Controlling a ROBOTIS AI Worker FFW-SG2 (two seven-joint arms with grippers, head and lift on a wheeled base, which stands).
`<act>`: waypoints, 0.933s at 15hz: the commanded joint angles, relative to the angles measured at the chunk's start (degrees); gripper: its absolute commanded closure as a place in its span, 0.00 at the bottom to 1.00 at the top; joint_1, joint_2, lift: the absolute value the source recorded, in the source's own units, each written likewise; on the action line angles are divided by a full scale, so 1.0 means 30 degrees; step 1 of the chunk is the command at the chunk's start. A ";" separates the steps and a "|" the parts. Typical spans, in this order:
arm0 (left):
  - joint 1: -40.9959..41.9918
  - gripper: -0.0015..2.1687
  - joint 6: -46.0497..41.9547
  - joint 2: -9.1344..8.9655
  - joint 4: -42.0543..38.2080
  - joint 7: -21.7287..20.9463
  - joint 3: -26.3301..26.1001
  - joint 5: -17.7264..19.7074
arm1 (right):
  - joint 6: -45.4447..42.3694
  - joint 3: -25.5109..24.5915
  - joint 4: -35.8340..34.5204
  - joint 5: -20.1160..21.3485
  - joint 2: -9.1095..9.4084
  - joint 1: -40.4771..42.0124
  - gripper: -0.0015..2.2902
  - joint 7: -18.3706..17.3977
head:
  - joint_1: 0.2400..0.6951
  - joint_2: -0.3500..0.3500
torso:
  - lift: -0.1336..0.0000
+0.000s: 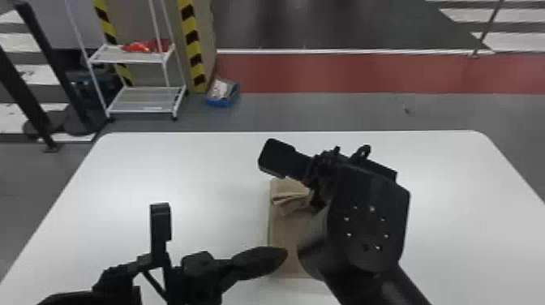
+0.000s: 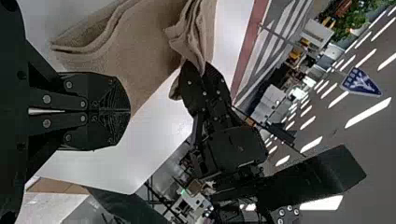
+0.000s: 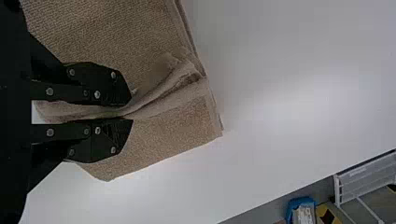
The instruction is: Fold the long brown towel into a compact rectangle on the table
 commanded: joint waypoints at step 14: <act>-0.2230 0.88 -0.1811 0.0015 0.4781 0.0849 -0.2171 -0.2549 | -0.0410 0.0453 -0.2877 0.0088 -0.1260 0.1813 0.44 0.0092 | 1.00 0.43 | 0.07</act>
